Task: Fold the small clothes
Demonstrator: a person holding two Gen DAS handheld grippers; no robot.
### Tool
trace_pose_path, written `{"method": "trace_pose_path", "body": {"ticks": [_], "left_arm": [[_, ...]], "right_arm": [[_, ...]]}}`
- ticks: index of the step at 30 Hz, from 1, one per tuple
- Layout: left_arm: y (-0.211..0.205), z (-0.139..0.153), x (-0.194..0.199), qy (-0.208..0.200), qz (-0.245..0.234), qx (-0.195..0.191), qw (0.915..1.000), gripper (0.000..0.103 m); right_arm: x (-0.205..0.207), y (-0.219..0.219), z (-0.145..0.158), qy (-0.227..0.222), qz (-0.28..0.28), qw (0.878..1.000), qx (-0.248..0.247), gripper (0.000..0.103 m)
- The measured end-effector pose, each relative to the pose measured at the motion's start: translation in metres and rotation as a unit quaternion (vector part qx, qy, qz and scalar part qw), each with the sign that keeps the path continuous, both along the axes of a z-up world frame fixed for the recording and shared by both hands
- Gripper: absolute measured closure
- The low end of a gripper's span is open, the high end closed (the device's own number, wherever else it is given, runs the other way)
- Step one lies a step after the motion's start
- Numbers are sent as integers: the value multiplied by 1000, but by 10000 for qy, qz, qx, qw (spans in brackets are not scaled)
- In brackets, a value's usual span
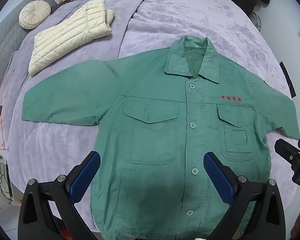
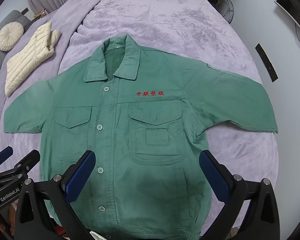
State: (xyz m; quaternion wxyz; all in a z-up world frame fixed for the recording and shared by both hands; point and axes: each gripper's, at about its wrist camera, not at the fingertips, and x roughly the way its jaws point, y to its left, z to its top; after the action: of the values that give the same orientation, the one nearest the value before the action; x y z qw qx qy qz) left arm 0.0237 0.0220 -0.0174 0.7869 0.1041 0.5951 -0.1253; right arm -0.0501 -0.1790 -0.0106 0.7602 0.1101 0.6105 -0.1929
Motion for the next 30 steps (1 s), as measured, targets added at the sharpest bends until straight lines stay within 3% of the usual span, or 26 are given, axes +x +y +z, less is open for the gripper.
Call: {"method": "trace_pose_path", "body": {"ticks": [30], "left_arm": [[15, -19, 9, 180, 28, -5, 9998, 0]], "right_arm": [[8, 7, -17, 167, -66, 9998, 69, 0]]}}
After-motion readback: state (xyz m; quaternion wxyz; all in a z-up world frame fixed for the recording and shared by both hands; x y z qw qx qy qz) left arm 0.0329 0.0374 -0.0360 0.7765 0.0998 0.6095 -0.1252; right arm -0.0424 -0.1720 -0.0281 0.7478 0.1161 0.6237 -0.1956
